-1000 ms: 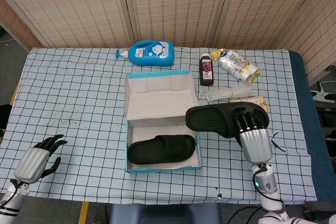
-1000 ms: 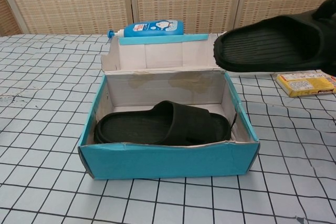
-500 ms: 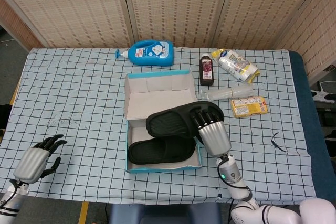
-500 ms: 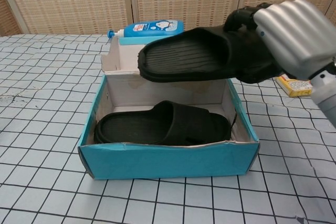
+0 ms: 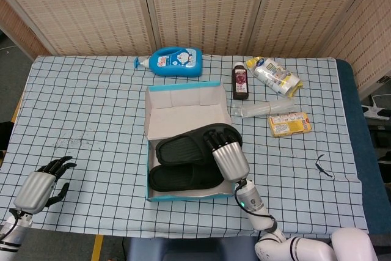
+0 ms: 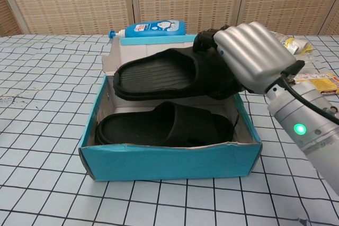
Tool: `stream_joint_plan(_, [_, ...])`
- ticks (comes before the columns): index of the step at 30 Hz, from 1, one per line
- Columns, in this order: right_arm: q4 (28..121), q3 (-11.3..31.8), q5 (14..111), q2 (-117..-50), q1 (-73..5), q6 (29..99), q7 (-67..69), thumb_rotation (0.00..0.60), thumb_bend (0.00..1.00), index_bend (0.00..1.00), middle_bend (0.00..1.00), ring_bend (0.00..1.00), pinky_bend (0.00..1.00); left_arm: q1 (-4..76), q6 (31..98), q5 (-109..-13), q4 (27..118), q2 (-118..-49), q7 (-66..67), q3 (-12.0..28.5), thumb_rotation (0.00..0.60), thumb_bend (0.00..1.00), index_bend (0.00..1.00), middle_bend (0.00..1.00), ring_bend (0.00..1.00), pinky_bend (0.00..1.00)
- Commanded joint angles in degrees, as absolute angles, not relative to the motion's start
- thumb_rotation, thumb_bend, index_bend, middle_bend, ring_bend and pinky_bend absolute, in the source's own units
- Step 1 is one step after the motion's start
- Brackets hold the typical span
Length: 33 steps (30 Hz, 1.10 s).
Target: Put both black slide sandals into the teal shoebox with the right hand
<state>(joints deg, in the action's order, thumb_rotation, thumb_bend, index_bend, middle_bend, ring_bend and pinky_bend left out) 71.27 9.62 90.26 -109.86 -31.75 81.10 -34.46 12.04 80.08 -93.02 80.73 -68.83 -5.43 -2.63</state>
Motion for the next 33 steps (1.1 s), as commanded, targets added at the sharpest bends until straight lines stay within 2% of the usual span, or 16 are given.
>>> stream_joint_plan(1, [71.3, 9.4, 89.4, -109.9, -31.6, 80.0, -34.3, 0.6, 0.03, 0.66, 0.66, 0.52, 0.61, 12.1, 80.0, -93.0, 80.7, -68.8, -5.3, -2.6, 0.6, 0.5, 0.24, 0.14, 0.2, 0.4])
stream_joint_plan(33, [59.2, 9.3, 90.4, -117.5, -35.0, 77.4, -22.4, 0.6, 0.03, 0.66, 0.66, 0.53, 0.61, 12.2, 79.8, -92.9, 80.6, -68.8, -5.7, -2.6, 0.6, 0.5, 0.24, 0.14, 0.2, 0.4])
